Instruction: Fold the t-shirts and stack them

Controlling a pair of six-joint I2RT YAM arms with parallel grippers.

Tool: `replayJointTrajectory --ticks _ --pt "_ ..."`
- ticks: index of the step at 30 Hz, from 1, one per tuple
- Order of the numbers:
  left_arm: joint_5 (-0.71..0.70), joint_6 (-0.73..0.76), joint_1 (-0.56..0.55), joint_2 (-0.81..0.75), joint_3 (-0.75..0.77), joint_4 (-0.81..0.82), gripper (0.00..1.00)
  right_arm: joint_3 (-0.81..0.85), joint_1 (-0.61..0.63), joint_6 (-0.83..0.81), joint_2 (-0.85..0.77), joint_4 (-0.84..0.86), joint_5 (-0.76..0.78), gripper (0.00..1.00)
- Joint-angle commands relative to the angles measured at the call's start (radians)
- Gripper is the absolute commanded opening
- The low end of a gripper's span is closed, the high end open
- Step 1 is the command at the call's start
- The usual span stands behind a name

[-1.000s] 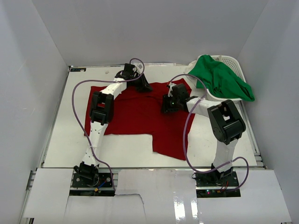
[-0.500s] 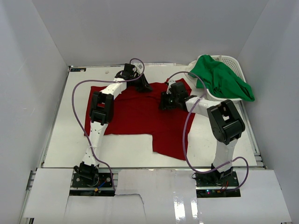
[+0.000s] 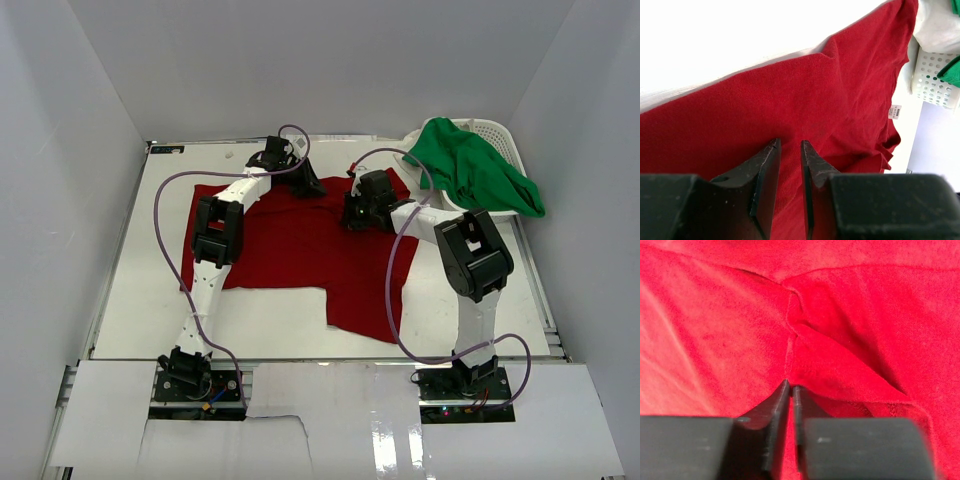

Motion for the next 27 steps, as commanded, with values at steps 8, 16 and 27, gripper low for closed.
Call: replayJointTrajectory --ticks 8,16,27 --pt "-0.064 0.040 -0.016 0.004 -0.030 -0.136 0.35 0.037 0.008 0.067 -0.019 0.010 -0.004 0.08" --pt "-0.059 0.034 -0.016 0.000 -0.033 -0.136 0.35 0.029 0.008 0.234 -0.021 0.021 -0.038 0.08" --pt "-0.056 0.034 -0.016 0.002 -0.037 -0.136 0.35 0.089 0.043 0.302 0.021 -0.075 -0.058 0.49"
